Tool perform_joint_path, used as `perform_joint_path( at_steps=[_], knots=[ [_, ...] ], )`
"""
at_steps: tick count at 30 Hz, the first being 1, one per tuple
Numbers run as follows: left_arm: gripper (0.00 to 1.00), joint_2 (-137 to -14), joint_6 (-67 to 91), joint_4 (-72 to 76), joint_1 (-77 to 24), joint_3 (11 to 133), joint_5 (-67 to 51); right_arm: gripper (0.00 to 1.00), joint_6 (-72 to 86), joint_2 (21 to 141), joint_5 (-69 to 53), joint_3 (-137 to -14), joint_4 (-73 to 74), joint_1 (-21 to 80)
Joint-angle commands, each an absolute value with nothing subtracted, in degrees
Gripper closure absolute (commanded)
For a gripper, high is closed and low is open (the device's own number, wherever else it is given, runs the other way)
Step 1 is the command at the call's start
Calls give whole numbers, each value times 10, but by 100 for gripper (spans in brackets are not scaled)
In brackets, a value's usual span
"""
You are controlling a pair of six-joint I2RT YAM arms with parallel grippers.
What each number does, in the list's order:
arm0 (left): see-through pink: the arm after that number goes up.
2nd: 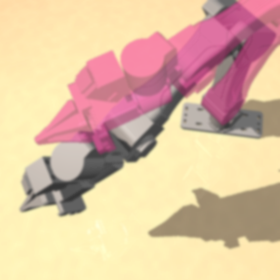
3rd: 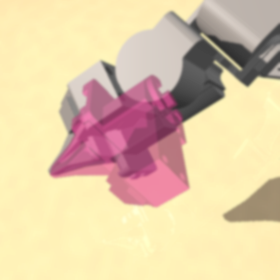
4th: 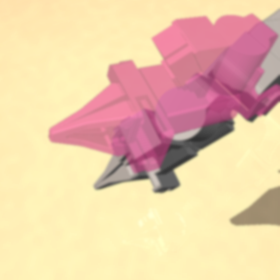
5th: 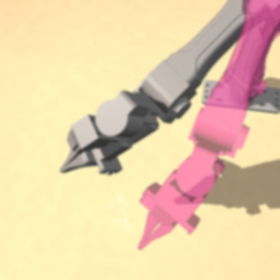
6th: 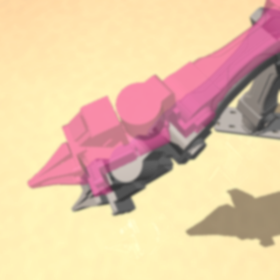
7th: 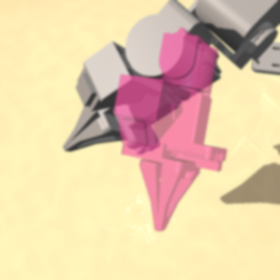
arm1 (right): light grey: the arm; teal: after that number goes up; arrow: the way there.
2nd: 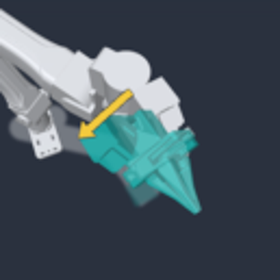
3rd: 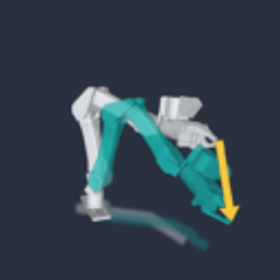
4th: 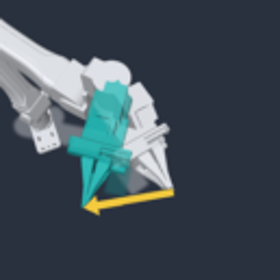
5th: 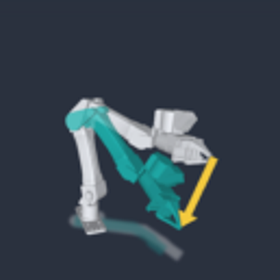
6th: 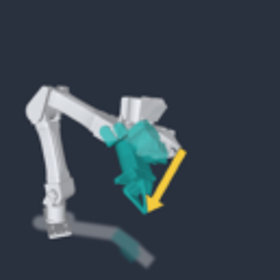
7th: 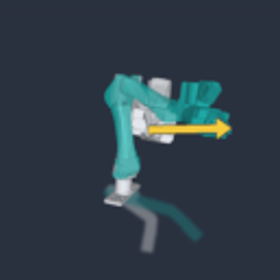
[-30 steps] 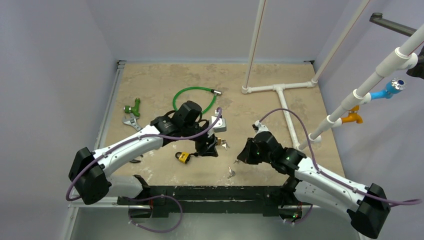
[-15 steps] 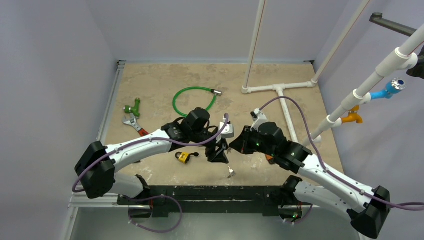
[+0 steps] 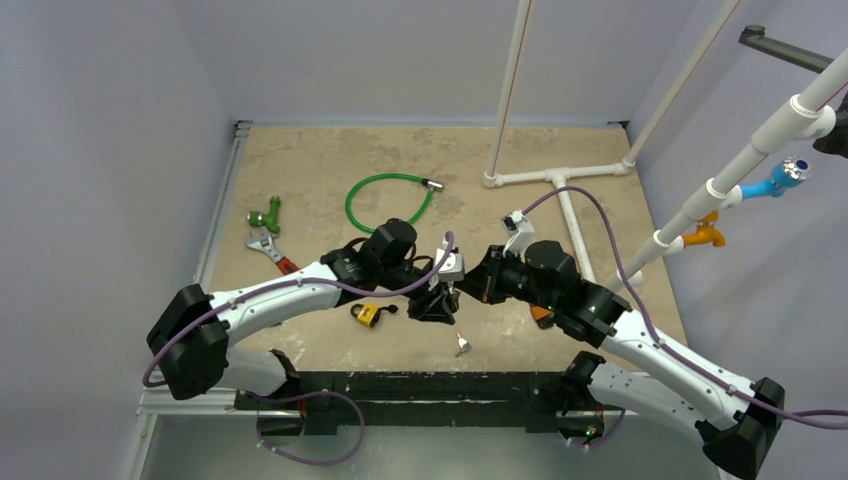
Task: Unlock with the key
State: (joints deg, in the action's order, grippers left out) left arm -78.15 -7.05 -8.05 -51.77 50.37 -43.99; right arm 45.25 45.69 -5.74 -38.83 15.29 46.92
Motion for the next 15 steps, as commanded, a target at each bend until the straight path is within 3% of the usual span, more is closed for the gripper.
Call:
perform_joint_path(
  at_steps=[1, 8, 13, 15],
  knots=[
    [72, -750, -91, -80, -511, 508, -477, 100, 440, 446, -61, -414, 130, 467],
    [82, -738, -93, -93, -504, 511, -470, 100, 445, 447, -62, -408, 128, 466],
    [81, -743, -89, -76, -504, 508, -454, 100, 451, 444, -67, -408, 124, 466],
    [77, -744, -92, -76, -504, 505, -447, 100, 452, 443, -70, -407, 122, 466]
  ],
)
